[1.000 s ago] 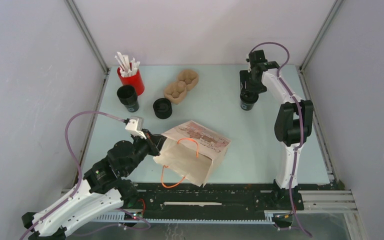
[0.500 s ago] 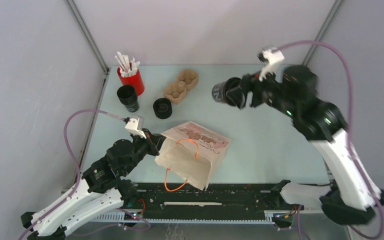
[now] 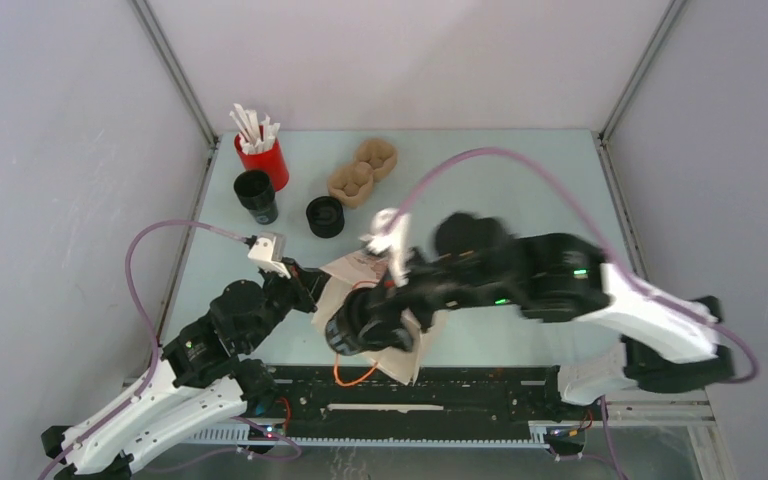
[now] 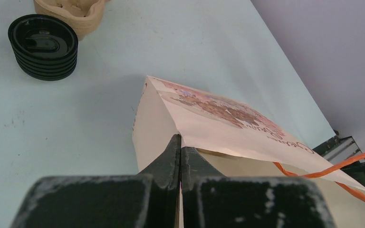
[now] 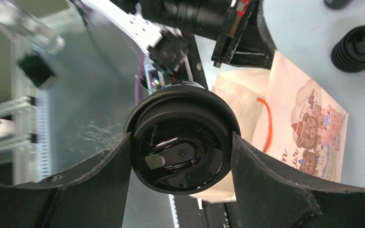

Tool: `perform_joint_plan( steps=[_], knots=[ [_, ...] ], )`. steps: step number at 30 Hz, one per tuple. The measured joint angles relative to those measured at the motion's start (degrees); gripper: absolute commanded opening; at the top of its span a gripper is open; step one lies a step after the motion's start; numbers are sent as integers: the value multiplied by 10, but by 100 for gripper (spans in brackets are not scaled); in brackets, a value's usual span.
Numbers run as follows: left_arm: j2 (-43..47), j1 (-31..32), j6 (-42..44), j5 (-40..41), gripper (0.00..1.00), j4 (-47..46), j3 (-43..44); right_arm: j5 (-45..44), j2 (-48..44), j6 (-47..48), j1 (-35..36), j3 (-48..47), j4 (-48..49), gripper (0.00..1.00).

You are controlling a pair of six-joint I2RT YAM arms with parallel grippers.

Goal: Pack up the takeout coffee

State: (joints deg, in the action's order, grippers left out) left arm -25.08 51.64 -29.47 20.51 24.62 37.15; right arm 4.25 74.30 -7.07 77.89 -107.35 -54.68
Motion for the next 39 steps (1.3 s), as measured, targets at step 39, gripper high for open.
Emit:
perform_joint_plan(
  steps=[39],
  knots=[
    [125,0,-1,-63,0,-12,-69,-417,227,169,98,185,-53,37]
  ],
)
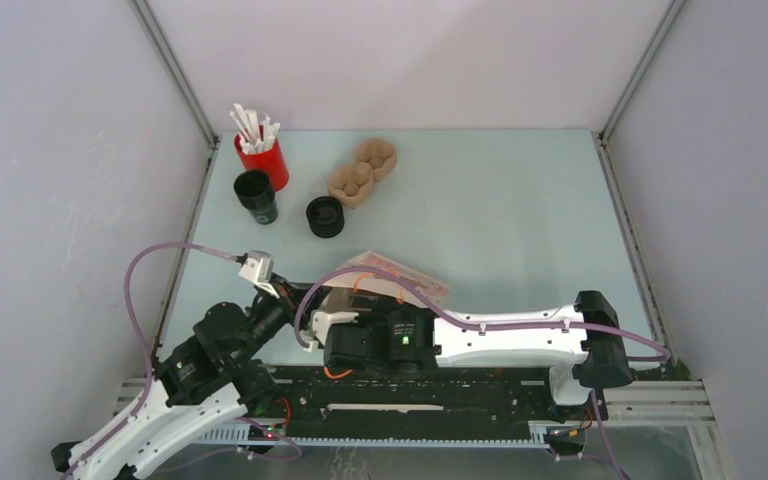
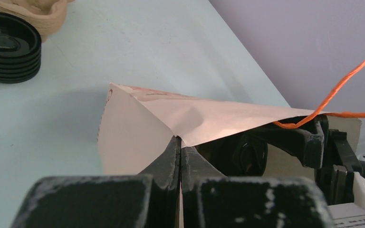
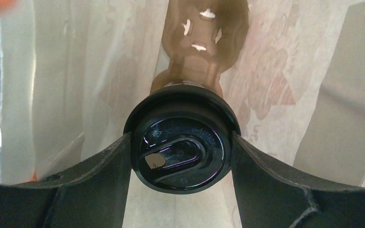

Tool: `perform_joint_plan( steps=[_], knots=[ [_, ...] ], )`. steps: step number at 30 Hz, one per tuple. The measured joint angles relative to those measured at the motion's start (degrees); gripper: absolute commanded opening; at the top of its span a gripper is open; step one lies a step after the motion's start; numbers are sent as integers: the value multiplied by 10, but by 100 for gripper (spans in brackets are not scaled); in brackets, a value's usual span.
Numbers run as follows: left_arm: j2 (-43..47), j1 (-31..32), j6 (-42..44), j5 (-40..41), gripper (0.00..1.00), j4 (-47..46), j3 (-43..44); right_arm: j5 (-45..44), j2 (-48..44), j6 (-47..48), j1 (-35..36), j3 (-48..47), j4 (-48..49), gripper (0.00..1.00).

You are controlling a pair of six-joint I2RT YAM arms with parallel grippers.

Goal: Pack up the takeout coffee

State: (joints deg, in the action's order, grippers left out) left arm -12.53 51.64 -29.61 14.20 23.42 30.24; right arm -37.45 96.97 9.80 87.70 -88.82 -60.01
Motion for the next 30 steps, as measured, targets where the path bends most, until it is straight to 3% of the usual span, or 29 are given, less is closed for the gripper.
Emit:
perform_joint_plan(
  steps=[16,30],
  knots=[
    [56,1,-3,-19,0,5,-21,8,2,13,9,10,50,37],
    [68,1,-9,-26,0,-38,-53,-10,4,2,19,35,9,37]
  ],
)
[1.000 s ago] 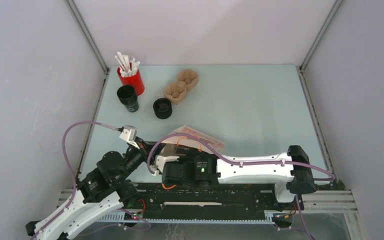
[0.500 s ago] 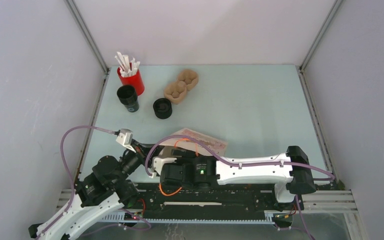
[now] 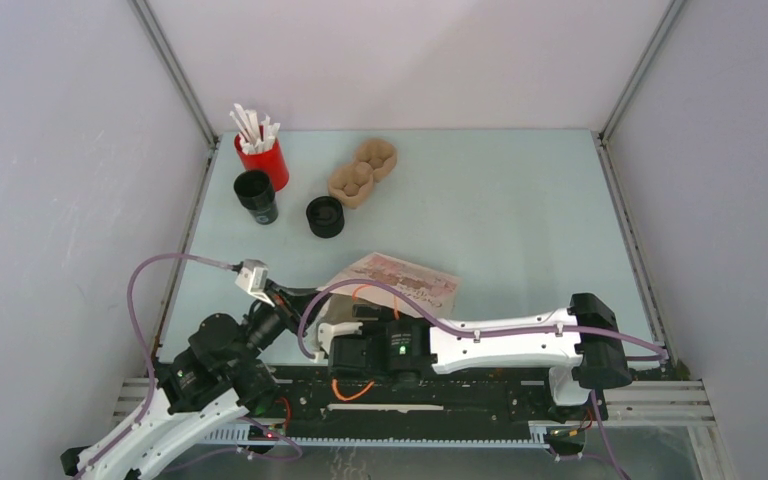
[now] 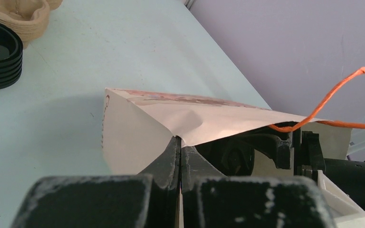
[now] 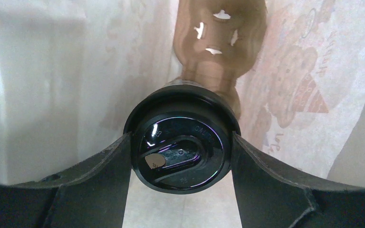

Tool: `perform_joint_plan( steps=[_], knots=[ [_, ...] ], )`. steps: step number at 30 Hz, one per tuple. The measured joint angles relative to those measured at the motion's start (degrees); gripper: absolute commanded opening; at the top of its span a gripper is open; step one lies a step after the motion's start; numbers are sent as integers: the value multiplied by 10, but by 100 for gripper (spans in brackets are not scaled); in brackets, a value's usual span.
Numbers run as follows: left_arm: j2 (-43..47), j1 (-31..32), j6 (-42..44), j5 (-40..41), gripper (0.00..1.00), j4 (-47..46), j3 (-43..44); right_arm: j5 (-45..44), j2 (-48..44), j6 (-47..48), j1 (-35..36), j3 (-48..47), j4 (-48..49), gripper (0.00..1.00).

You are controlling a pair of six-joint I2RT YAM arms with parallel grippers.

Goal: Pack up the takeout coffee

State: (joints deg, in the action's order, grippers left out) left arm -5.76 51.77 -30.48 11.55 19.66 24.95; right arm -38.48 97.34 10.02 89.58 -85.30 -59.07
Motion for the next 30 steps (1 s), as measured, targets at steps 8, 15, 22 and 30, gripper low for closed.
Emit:
perform_joint_plan(
  steps=[8,15,22,30],
  knots=[
    [0,0,5,-4,0,4,0,35,0,-22,3,1,-24,37],
    [23,0,2,-17,0,3,-3,29,0,-24,-21,1,-24,37],
    [47,0,-11,-29,0,4,-16,-16,26,-27,-34,3,-37,37],
    [46,0,-11,-46,0,5,-16,-21,33,-29,-37,37,-17,36]
  ],
)
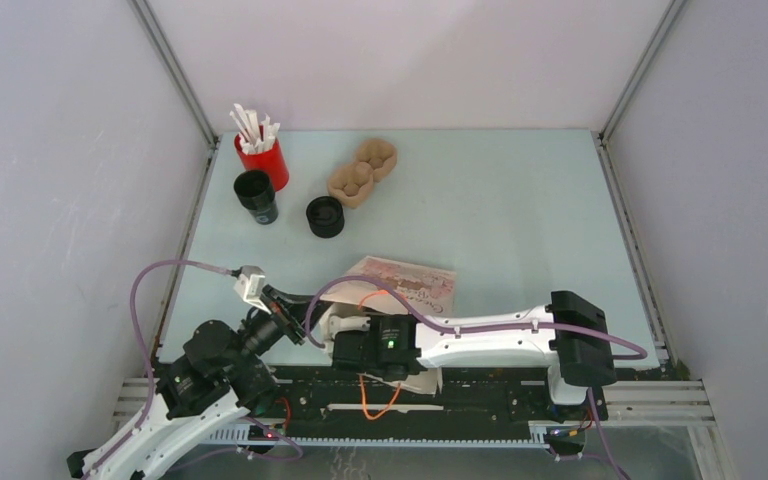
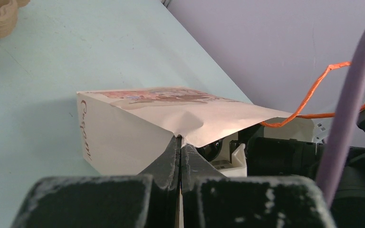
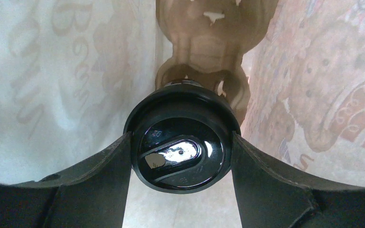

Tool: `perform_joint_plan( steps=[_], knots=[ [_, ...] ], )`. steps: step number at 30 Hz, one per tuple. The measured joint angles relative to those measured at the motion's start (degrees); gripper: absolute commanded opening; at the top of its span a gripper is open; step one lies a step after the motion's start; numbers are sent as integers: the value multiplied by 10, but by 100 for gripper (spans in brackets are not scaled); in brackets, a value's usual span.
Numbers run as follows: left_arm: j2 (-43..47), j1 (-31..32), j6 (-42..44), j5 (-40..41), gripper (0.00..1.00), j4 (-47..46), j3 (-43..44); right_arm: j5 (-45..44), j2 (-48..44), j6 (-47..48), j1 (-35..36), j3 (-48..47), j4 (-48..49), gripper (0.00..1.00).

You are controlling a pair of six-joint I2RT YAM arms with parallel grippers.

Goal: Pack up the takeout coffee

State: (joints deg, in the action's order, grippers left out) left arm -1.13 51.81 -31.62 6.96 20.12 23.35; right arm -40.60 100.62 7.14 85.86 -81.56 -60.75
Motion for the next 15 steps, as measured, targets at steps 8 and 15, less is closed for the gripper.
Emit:
perform_joint_plan(
  steps=[8,15],
  knots=[
    [-2,0,0,-1,0,2,0,-31,0,7,-11,36,29,35],
    [-16,0,0,0,0,2,0,-59,-9,45,-9,58,82,34]
  ],
)
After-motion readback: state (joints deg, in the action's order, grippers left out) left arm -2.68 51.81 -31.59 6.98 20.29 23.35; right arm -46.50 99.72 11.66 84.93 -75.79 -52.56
